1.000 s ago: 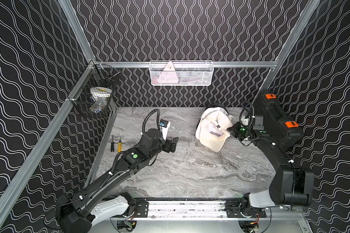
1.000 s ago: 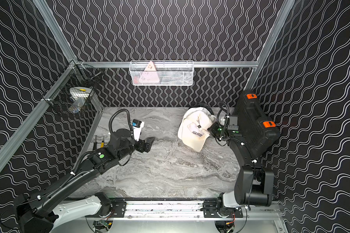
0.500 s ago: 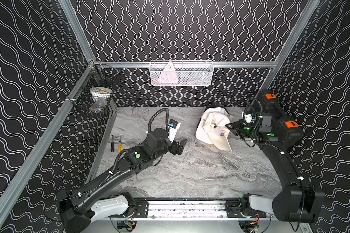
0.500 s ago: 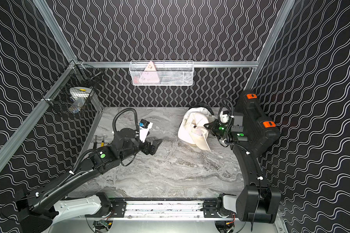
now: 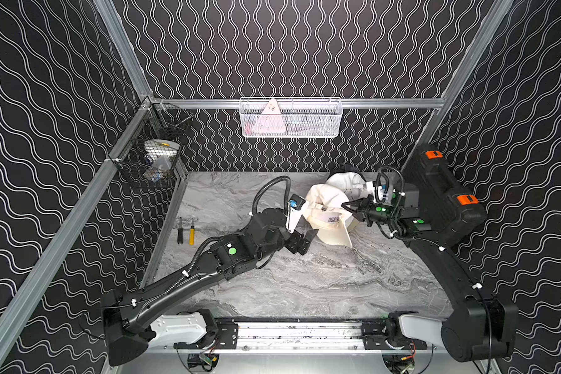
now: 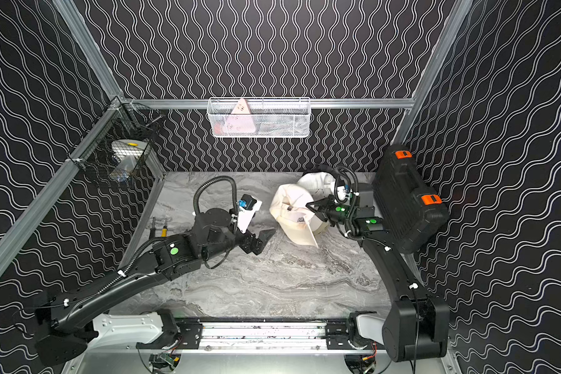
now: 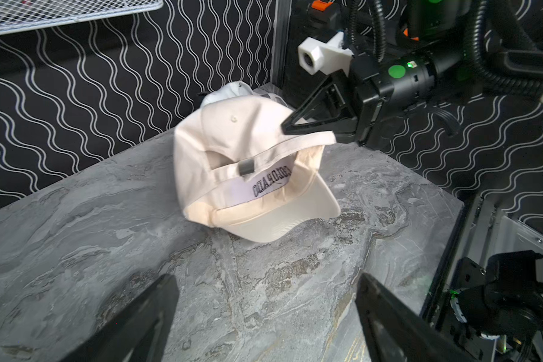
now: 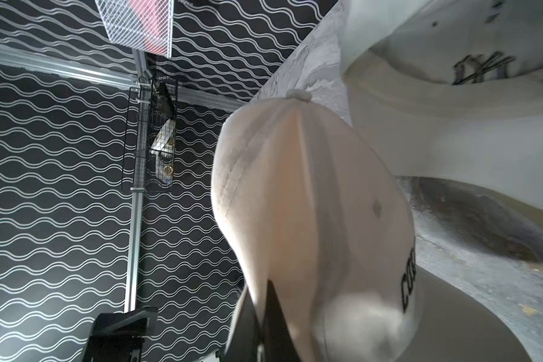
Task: Open the adjustable buckle of the baseball cap
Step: Pick up the baseball cap.
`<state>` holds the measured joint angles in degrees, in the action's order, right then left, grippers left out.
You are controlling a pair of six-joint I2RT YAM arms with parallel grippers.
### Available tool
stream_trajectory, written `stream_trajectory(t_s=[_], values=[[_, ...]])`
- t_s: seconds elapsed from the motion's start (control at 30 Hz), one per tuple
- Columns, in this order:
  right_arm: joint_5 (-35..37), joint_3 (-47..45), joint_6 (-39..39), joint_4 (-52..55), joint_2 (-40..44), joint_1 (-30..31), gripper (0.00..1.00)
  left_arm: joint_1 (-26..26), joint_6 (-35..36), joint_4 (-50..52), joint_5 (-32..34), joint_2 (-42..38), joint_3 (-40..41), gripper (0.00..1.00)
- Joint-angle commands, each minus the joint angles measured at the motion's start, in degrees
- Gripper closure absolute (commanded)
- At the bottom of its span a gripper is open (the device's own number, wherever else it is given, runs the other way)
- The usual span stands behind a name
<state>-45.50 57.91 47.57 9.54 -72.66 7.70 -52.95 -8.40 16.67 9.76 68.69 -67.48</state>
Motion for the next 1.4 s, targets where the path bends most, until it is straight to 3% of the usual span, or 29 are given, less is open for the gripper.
stream_trajectory(t_s=[0.0, 0.27, 0.57, 0.77, 1.37], values=[[0.5, 0.1, 2.1, -4.2, -0.3, 1.8, 1.0, -1.5, 1.9, -2.8, 2.4, 1.3, -1.2, 0.06], [0.7, -0.9, 4.8, -7.4, -0.7, 6.0, 1.0, -3.3, 4.0, -3.9, 5.4, 3.2, -1.9, 0.06], [1.8, -1.9, 6.0, -9.1, -0.5, 8.8, 1.0, -3.6, 3.6, -5.2, 3.7, 6.2, -3.8, 0.06], [2.6, -1.7, 6.0, -8.7, -0.2, 11.2, 1.0, -3.6, 2.8, -6.3, 2.3, 8.3, -4.2, 0.06], [4.4, -2.1, 4.5, -6.2, 2.8, 14.7, 1.0, -3.6, 3.6, -6.9, 6.2, 10.9, -5.3, 0.08]])
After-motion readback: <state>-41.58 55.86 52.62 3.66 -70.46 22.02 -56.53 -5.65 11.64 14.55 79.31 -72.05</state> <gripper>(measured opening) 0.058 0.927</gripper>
